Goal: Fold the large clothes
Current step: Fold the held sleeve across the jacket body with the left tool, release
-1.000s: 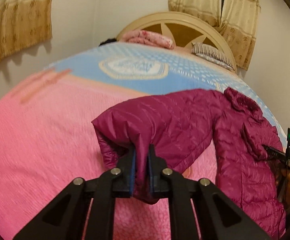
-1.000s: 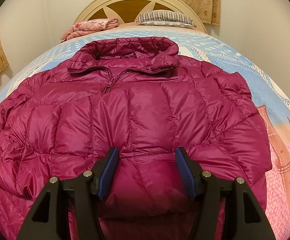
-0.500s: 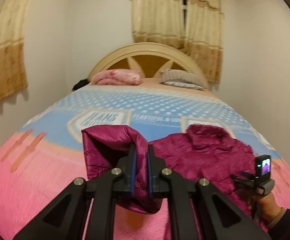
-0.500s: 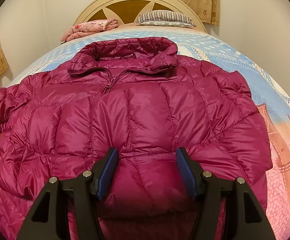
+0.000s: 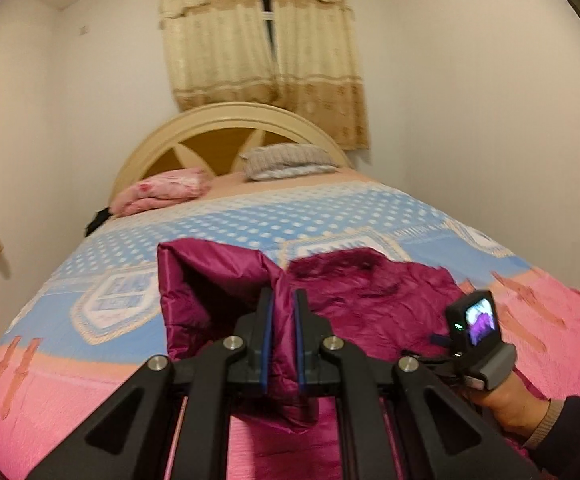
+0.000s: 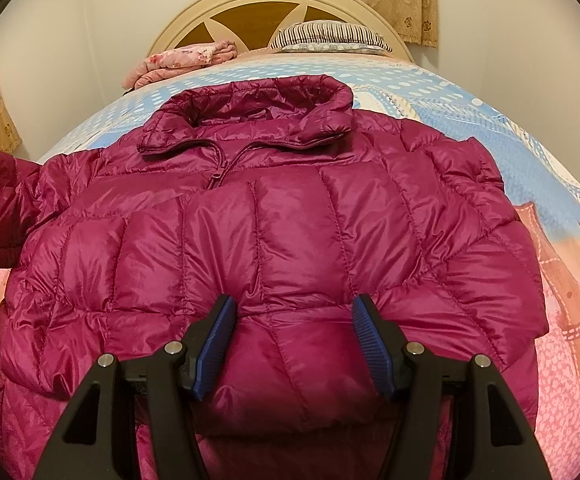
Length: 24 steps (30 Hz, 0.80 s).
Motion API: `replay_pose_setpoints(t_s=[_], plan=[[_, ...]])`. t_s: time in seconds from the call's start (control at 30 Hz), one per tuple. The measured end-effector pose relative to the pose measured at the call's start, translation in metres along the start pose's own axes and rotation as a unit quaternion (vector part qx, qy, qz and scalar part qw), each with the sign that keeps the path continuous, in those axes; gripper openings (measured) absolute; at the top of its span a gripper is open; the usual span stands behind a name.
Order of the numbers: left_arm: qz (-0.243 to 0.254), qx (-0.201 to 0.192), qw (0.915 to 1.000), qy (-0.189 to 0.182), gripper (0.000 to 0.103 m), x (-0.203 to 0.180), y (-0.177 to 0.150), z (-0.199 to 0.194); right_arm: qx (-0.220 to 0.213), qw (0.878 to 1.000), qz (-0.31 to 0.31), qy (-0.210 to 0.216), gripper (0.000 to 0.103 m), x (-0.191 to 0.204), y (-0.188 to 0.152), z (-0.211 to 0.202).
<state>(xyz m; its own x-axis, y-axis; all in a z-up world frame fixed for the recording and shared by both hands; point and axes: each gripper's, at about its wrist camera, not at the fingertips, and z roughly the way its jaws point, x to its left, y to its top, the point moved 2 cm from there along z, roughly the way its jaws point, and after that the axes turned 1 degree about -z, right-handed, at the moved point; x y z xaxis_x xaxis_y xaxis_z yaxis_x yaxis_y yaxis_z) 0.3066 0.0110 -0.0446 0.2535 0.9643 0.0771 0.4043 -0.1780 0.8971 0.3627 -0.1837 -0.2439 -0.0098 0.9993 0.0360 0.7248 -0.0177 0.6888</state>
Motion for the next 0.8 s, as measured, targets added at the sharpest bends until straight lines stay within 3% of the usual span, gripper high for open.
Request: replay_pose_setpoints(t_s=[0.27,0.6,0.77,0.8], plan=[[0.045,0.044,0.9958,-0.066,0.010,-0.071,-0.024,0.043,-0.005,1.000,0.016,0.013,0.063,-0.006,-0.001,-0.002],[0.052,0.077,0.9886,-0.119,0.008,-0.106,-0.045,0.076,-0.013,0.999,0.038,0.029,0.063,-0.012,-0.001,-0.005],[0.048,0.094,0.9860,-0.129,0.014,-0.116,-0.049,0.081,-0.015,0.998,0.049,0.036,0.063,-0.016,-0.001,-0.005],[0.046,0.091,0.9859,-0.133,0.020,-0.116,-0.046,0.076,-0.016,0.998,0.051,0.037,0.063,-0.017,-0.001,-0.005]])
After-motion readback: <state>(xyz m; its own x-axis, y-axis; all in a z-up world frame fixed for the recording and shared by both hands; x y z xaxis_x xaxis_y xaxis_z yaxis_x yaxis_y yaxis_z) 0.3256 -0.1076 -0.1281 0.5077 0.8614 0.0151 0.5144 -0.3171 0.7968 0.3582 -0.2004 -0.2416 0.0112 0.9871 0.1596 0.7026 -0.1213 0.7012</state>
